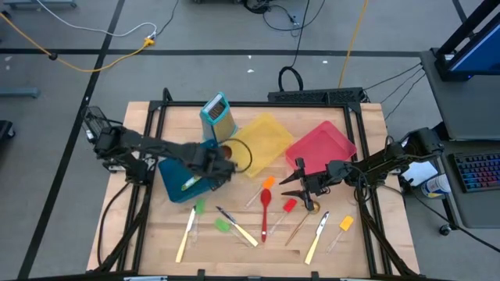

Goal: Pick & Place Kitchen Items
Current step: Put the brown serving spoon into the blue bin

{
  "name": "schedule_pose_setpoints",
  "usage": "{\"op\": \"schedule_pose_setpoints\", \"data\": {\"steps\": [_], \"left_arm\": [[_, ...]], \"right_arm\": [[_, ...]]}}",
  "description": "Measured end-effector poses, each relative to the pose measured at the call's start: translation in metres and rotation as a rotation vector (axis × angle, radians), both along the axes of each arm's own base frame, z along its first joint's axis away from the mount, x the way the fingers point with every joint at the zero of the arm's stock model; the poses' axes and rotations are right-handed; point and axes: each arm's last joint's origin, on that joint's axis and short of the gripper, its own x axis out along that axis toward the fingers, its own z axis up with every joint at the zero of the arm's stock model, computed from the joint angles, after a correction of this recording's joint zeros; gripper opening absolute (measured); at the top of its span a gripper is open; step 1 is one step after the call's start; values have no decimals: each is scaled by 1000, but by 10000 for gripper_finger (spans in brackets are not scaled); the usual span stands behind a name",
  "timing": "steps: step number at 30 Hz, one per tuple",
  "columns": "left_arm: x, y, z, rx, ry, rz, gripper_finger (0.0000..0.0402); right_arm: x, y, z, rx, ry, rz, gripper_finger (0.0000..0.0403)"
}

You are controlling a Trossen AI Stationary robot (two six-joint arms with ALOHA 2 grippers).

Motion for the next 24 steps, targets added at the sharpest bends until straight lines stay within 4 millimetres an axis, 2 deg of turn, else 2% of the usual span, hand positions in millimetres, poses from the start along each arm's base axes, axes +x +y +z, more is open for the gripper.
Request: {"op": "schedule_pose_setpoints", "data": {"steps": [3, 7, 16, 24], "left_arm": [[-4, 13, -1, 13, 52, 15, 37], [-11, 22, -15, 3, 106, 57, 35], [-37, 20, -71, -119, 198, 124, 39], [-50, 26, -97, -197, 197, 189, 41]], "right_arm": [[0, 0, 0, 5, 5, 1, 155], [0, 0, 0, 27, 11, 2, 155], [0, 0, -1, 53, 25, 1, 155], [0, 0, -1, 53, 24, 0, 155]]}}
